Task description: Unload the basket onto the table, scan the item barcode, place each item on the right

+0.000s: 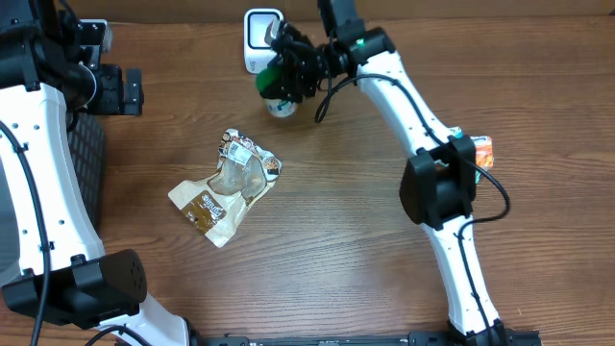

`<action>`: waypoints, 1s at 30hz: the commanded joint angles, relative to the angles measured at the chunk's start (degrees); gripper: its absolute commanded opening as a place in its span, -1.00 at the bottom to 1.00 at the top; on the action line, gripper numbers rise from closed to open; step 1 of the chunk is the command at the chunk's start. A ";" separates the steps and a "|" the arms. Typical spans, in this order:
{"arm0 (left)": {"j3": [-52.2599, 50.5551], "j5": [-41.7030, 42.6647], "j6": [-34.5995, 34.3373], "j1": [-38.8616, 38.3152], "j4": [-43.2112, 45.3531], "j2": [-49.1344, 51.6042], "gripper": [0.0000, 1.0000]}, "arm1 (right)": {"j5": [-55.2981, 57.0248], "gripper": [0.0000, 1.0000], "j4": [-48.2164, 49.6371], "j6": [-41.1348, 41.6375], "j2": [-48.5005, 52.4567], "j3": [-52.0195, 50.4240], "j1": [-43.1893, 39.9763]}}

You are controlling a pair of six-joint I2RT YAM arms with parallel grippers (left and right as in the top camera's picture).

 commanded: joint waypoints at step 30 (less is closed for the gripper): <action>0.28 0.42 1.09 -0.13 0.07 0.20 0.99 | 4.50 1.00 -13.55 4.74 -1.07 7.43 -1.22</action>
